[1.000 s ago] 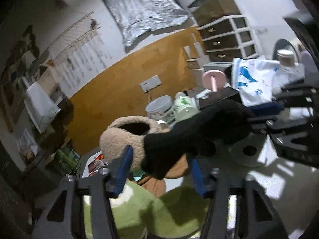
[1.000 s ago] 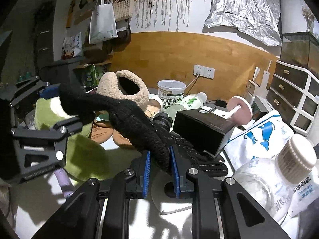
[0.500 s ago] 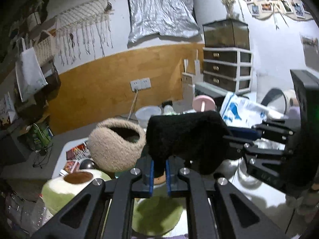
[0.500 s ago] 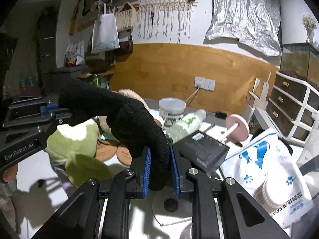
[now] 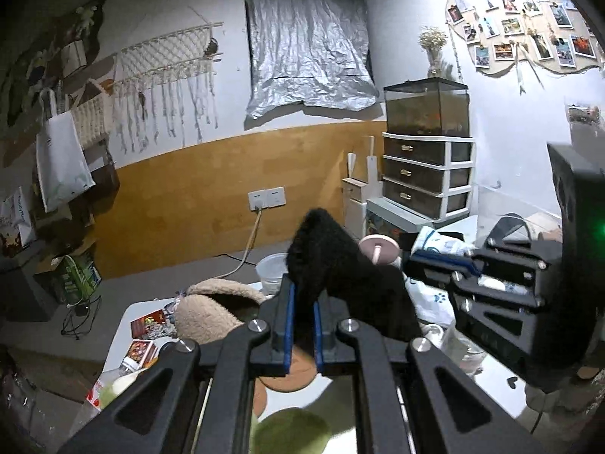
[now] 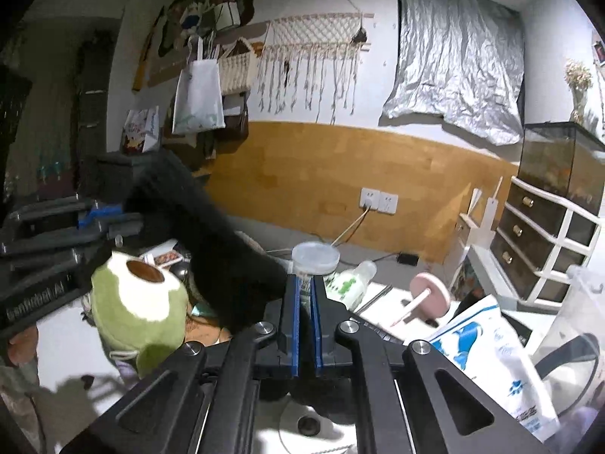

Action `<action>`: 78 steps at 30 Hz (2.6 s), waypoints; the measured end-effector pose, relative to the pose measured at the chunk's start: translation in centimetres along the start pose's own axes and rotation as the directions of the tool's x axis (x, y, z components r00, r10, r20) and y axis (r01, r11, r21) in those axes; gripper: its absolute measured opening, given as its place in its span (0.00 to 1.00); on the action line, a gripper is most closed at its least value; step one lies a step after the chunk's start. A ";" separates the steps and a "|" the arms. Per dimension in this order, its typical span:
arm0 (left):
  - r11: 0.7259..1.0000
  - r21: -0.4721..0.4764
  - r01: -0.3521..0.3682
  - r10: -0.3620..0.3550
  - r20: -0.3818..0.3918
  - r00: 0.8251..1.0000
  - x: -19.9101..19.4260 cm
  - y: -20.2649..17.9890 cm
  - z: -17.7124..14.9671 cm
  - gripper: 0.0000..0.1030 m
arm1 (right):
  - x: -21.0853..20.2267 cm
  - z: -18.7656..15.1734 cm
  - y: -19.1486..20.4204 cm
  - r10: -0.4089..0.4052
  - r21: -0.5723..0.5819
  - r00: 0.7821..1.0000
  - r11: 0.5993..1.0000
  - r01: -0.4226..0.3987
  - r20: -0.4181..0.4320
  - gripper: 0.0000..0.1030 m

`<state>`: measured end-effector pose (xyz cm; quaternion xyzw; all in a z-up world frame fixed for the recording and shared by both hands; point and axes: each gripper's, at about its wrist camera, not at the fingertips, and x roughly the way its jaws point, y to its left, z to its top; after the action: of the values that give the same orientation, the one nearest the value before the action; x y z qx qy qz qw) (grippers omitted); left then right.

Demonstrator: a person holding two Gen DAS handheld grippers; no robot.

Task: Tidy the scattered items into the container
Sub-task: 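Lift the glove with the left gripper while the right gripper opens, then close the right gripper on a hanging glove finger while the left gripper holds the glove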

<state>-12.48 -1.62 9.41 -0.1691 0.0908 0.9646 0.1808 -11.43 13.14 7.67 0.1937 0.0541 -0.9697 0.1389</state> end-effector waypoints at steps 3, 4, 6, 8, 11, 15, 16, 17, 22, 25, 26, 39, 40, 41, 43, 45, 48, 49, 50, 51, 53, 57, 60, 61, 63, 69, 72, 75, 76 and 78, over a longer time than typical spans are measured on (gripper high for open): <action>1.000 0.004 0.007 -0.007 0.002 1.000 0.1 -0.5 0.3 0.08 | -0.2 -0.2 -0.4 0.022 0.016 1.000 1.000 -0.022 -0.003 0.05; 1.000 -0.002 0.013 -0.013 0.000 1.000 0.1 -0.5 0.2 0.08 | -0.3 -0.3 -0.6 0.030 0.021 1.000 0.999 -0.030 -0.004 0.05; 1.000 -0.011 0.015 -0.015 -0.002 1.000 0.1 -0.4 0.2 0.08 | -0.5 -0.5 -0.9 0.045 0.032 0.999 0.998 -0.045 -0.006 0.05; 1.000 -0.022 0.020 -0.020 -0.004 1.000 0.1 -0.2 0.2 0.08 | -0.6 -0.7 -1.2 0.060 0.042 0.998 0.997 -0.060 -0.008 0.06; 0.999 -0.032 0.021 -0.021 -0.002 1.000 -0.1 0.2 0.3 0.08 | -0.8 -0.9 -1.6 0.082 0.058 0.997 0.995 -0.082 -0.010 0.06; 0.999 -0.032 0.020 -0.020 -0.001 1.000 -0.1 0.2 0.4 0.08 | -1.2 -3.1 -1.5 0.119 0.075 0.992 0.991 -0.115 -0.051 0.06; 0.999 -0.029 0.018 -0.018 0.001 1.000 -0.2 0.2 0.4 0.08 | -1.3 -3.7 -1.5 0.128 0.079 0.990 0.989 -0.123 -0.062 0.06; 0.999 -0.026 0.018 -0.018 0.001 1.000 -0.2 0.2 0.4 0.08 | -1.3 -4.3 -1.4 0.137 0.083 0.988 0.988 -0.131 -0.073 0.06; 0.999 -0.033 0.022 -0.022 0.004 1.000 -0.3 0.3 0.2 0.08 | -0.8 -7.7 -0.1 0.184 0.081 0.974 0.981 -0.175 -0.134 0.06; 0.999 -0.042 0.019 -0.019 0.005 1.000 -0.4 0.4 0.1 0.08 | 0.1 -8.7 0.1 0.182 0.114 0.968 0.980 -0.164 -0.170 0.06; 0.999 -0.044 0.018 -0.018 0.005 1.000 -0.5 0.5 0.0 0.08 | 0.3 -8.9 0.3 0.163 0.105 0.971 0.984 -0.146 -0.175 0.06; 0.998 -0.056 0.010 -0.010 0.005 1.000 -1.1 0.9 -0.5 0.08 | 1.4 -9.5 1.5 0.117 0.066 0.978 0.992 -0.107 -0.174 0.78; 0.998 -0.058 0.011 -0.011 0.005 1.000 -1.1 1.0 -0.5 0.08 | 1.9 -9.6 1.5 0.131 0.071 0.974 0.990 -0.120 -0.187 0.78; 0.998 -0.059 0.012 -0.012 0.006 1.000 -1.1 1.0 -0.6 0.08 | 2.3 -9.7 1.5 0.141 0.074 0.969 0.989 -0.128 -0.201 0.77; 0.998 -0.059 0.012 -0.011 0.007 1.000 -1.2 1.0 -0.6 0.08 | 3.3 -10.1 1.7 0.145 0.069 0.962 0.989 -0.132 -0.231 0.77; 0.998 -0.061 0.011 -0.010 0.007 1.000 -1.3 1.0 -0.5 0.08 | 4.2 -10.6 1.9 0.144 0.065 0.958 0.989 -0.132 -0.250 0.72; 0.998 -0.059 0.007 -0.007 0.009 1.000 -1.4 1.1 -0.6 0.08 | 5.3 -11.1 2.0 0.140 0.068 0.952 0.990 -0.127 -0.271 0.49; 0.998 -0.059 0.006 -0.005 0.009 1.000 -1.4 1.1 -0.6 0.08 | 5.6 -11.1 2.0 0.146 0.071 0.950 0.989 -0.131 -0.277 0.42; 0.998 -0.059 0.004 -0.003 0.008 1.000 -1.5 1.2 -0.6 0.08 | 5.8 -11.1 2.0 0.153 0.074 0.948 0.988 -0.137 -0.281 0.39; 0.998 -0.060 0.000 0.000 0.008 1.000 -1.5 1.3 -0.7 0.08 | 5.8 -11.1 2.1 0.153 0.072 0.948 0.988 -0.139 -0.280 0.29; 0.998 -0.063 -0.009 0.010 0.007 1.000 -1.6 1.4 -0.7 0.08 | 5.8 -10.9 2.3 0.146 0.062 0.950 0.989 -0.134 -0.276 0.21; 0.997 -0.074 -0.027 0.028 0.008 1.000 -2.0 1.9 -0.8 0.08 | 5.2 -10.4 2.0 0.116 0.058 0.958 0.993 -0.104 -0.263 0.15; 0.996 -0.073 -0.043 0.044 0.012 0.999 -2.4 2.2 -0.9 0.08 | 4.7 -9.7 1.4 0.089 0.066 0.963 0.995 -0.075 -0.254 0.14; 0.996 -0.073 -0.047 0.048 0.014 0.999 -2.5 2.3 -0.8 0.08 | 4.6 -9.4 1.2 0.078 0.067 0.965 0.996 -0.063 -0.251 0.14; 0.996 -0.074 -0.053 0.054 0.020 0.998 -2.9 2.4 -0.8 0.08 | 4.3 -8.7 0.7 0.051 0.069 0.969 0.997 -0.035 -0.241 0.14; 0.994 -0.081 -0.080 0.084 0.057 0.995 -4.4 2.7 -0.4 0.08 | 3.3 -6.1 -0.4 0.029 0.078 0.980 0.997 -0.013 -0.199 0.13; 0.992 -0.089 -0.092 0.099 0.073 0.992 -5.2 3.2 -0.1 0.08 | 2.7 -4.6 -0.7 0.017 0.067 0.986 0.998 -0.005 -0.167 0.13; 0.989 -0.099 -0.108 0.117 0.087 0.989 -6.1 3.8 0.1 0.08 | 2.0 -3.2 -0.9 0.009 0.059 0.990 0.998 -0.001 -0.140 0.13; 0.988 -0.103 -0.113 0.123 0.092 0.988 -6.4 4.0 0.2 0.08 | 1.8 -2.7 -0.9 0.004 0.057 0.992 0.998 0.003 -0.126 0.13; 0.987 -0.110 -0.121 0.132 0.100 0.986 -7.0 4.3 0.3 0.08 | 1.2 -1.7 -1.1 -0.004 0.059 0.995 0.998 0.010 -0.101 0.13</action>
<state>-8.10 -7.73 12.68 -0.1203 0.0417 0.9852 0.1149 -12.21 14.19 5.70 0.2461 0.0330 -0.9603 0.1269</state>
